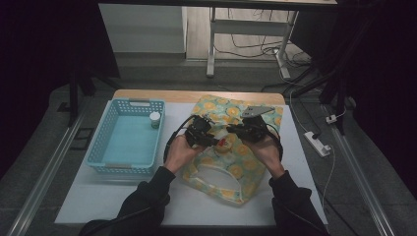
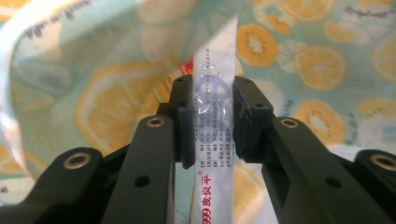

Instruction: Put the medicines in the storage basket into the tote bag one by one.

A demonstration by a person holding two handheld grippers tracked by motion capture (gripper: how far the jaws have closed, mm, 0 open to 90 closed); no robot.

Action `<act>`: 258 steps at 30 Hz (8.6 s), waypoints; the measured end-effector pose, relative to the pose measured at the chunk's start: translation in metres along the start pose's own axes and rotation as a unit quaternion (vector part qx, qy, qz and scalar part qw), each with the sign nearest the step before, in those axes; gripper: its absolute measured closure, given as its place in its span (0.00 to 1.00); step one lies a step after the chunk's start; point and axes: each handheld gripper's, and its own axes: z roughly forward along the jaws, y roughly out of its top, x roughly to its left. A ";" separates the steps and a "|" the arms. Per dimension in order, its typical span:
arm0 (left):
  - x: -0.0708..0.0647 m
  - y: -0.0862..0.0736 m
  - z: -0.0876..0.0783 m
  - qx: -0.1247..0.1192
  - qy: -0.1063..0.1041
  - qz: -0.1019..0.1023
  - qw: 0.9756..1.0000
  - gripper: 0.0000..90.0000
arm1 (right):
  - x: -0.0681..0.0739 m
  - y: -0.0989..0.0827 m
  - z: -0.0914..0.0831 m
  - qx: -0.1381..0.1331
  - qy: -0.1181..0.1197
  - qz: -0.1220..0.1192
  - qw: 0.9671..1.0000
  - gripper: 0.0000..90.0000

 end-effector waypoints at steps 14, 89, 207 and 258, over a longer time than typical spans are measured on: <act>0.014 0.008 0.017 -0.016 0.029 -0.012 0.999 0.79 | 0.000 0.000 0.000 -0.002 0.002 0.001 1.000 0.99; 0.035 -0.022 -0.063 -0.077 -0.037 -0.012 0.996 0.00 | -0.003 -0.004 0.004 0.012 -0.001 0.003 1.000 0.99; 0.127 -0.066 -0.157 -0.044 0.135 -0.097 0.985 0.56 | -0.004 -0.006 0.003 0.017 -0.002 0.007 1.000 0.99; 0.010 -0.007 -0.066 -0.026 -0.011 0.053 0.998 0.56 | -0.004 -0.005 -0.004 0.004 -0.005 0.010 1.000 0.99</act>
